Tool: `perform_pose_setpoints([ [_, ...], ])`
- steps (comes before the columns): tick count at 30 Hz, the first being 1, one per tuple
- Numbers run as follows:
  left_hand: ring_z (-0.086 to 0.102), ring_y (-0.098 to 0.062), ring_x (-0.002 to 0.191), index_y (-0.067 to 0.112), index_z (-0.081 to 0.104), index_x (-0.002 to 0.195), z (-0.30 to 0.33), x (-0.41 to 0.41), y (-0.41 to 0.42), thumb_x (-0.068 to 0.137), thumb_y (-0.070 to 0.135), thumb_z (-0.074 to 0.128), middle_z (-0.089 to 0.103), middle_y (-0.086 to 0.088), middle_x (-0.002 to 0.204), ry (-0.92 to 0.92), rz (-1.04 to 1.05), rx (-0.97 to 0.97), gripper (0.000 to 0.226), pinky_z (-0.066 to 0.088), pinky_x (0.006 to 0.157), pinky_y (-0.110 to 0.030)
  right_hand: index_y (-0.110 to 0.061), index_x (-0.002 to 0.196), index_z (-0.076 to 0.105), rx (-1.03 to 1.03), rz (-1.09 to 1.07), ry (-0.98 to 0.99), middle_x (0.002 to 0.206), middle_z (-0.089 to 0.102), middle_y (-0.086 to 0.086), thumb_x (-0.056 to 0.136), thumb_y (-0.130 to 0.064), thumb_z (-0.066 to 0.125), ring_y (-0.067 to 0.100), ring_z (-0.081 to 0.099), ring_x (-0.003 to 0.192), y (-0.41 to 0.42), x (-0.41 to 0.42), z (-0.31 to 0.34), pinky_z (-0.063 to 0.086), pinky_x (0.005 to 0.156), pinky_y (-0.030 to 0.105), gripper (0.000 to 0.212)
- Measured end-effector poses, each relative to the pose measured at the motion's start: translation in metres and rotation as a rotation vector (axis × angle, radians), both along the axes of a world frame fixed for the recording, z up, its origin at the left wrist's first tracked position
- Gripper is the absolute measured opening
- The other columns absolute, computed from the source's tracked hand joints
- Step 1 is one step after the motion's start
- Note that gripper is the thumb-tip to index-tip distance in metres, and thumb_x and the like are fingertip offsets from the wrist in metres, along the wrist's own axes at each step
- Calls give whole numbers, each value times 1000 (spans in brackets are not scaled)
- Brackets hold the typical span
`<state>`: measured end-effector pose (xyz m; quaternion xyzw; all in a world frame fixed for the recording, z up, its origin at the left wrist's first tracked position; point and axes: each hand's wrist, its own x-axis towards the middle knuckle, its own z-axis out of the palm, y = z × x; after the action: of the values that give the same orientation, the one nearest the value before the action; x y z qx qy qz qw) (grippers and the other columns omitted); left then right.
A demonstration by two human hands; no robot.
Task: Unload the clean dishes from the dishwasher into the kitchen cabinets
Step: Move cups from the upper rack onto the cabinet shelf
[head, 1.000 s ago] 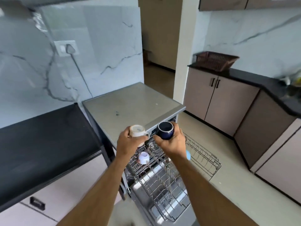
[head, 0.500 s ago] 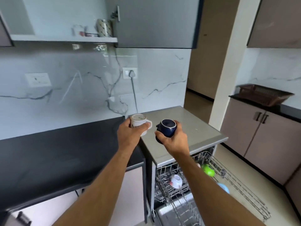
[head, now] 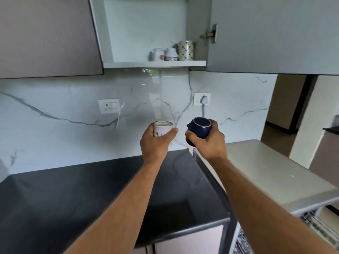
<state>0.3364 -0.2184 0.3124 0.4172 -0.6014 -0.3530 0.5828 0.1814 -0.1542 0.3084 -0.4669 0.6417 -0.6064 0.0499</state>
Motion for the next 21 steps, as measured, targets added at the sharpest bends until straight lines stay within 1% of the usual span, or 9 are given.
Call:
perform_pose_setpoints([
  [2,60,2,82,30,64,101,12,8,-19,70,47,83,64,20,91,-4,3,-25,40,44,63,-10,-23,121,53,-40,-20,9,94,64,-17,70,-44,84,8,64,88,-20,8,17,48,76,17,63],
  [4,60,2,82,32,62,98,24,12,-35,69,47,83,63,21,90,3,-1,-57,39,45,64,-12,-22,122,53,-73,-43,30,92,60,-17,71,-43,84,13,63,87,-37,15,35,50,78,22,63],
  [6,61,3,82,32,63,97,38,11,-49,69,47,84,65,21,90,14,-5,-99,38,49,66,-13,-21,122,53,-101,-55,60,92,58,-16,72,-43,84,13,62,87,-53,16,53,50,77,23,63],
  [9,63,3,81,30,65,98,65,5,-66,68,46,84,68,19,90,50,-20,-158,39,51,66,-13,-21,123,52,-154,-65,95,91,56,-19,71,-45,82,13,61,88,-75,14,82,50,77,22,65],
  [12,65,3,79,25,68,99,93,-2,-85,69,45,84,70,16,90,81,-26,-215,40,50,64,-10,-20,122,54,-199,-80,107,94,59,-15,69,-48,82,13,63,88,-98,7,111,54,81,25,66],
  [14,64,5,78,26,67,98,113,-7,-99,69,45,83,70,16,89,81,-8,-246,38,48,63,-8,-19,120,56,-235,-86,98,98,63,-10,67,-49,82,13,64,88,-114,1,130,56,83,28,67],
  [16,64,4,80,26,67,98,133,-12,-115,68,47,82,70,16,90,77,21,-294,40,51,68,-13,-18,118,59,-279,-72,74,100,67,-8,63,-53,80,14,66,89,-133,-7,148,58,84,32,69],
  [18,65,-1,83,24,69,101,153,-18,-132,67,49,81,71,13,92,72,61,-339,44,53,71,-20,-18,116,60,-310,-63,73,99,69,-7,59,-57,77,14,67,88,-150,-14,167,59,84,35,71],
  [21,66,-6,84,22,69,101,185,-29,-160,68,51,81,71,12,93,61,106,-389,45,55,76,-24,-17,117,61,-346,-38,82,98,69,-8,60,-57,77,11,67,87,-174,-26,197,58,80,28,71],
])
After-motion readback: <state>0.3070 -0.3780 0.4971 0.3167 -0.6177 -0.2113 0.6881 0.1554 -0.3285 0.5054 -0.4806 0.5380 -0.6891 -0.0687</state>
